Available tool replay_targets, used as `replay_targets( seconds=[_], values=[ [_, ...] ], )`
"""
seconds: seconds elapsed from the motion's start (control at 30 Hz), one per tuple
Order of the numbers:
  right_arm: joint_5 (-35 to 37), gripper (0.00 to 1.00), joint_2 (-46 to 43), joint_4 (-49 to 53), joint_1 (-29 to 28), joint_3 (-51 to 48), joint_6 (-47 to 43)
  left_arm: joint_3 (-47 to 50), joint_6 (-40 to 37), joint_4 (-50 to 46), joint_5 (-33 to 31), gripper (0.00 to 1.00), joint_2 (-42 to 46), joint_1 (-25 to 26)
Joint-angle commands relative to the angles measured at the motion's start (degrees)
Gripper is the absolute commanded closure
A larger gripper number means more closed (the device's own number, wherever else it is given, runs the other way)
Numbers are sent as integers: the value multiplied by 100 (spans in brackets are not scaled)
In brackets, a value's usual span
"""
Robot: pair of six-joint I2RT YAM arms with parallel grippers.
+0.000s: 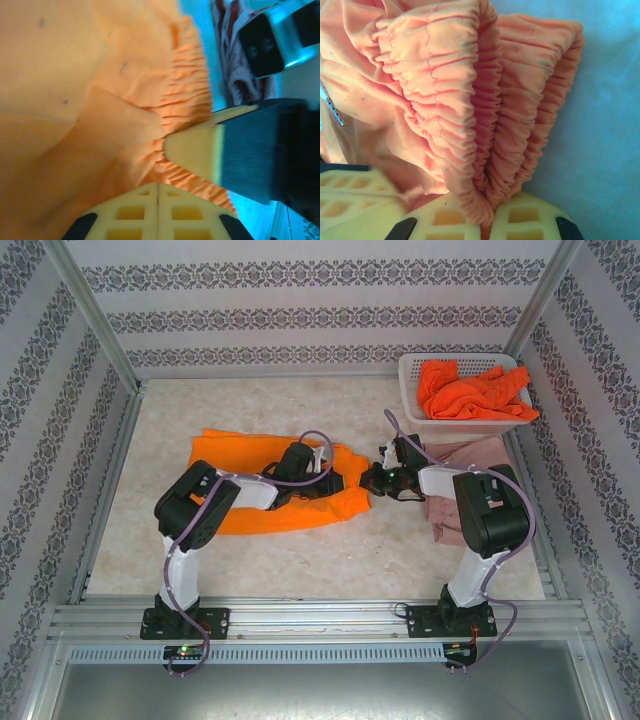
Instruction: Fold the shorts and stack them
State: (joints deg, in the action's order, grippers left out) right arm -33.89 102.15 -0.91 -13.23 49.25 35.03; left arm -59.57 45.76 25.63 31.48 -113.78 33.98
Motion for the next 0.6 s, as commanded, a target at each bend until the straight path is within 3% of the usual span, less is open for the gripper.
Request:
replay_targets(
  seconds=[0.0,0.17,0.47,0.57],
  values=[
    [482,100,-204,407,-86,-127,-332,48,-324,-422,-235,94,651,-132],
    [761,100,-629,674,-199,-98,-800,291,-502,-674,-430,93,1396,-278],
    [1624,100,-1482,2167,-351,440,-1725,998,-817,-1051,-810,90,2600,-621],
    [1973,100,-1619,2989,-355,886,-2048,1263,-846,-1126,-854,84,2972,-797]
  ],
)
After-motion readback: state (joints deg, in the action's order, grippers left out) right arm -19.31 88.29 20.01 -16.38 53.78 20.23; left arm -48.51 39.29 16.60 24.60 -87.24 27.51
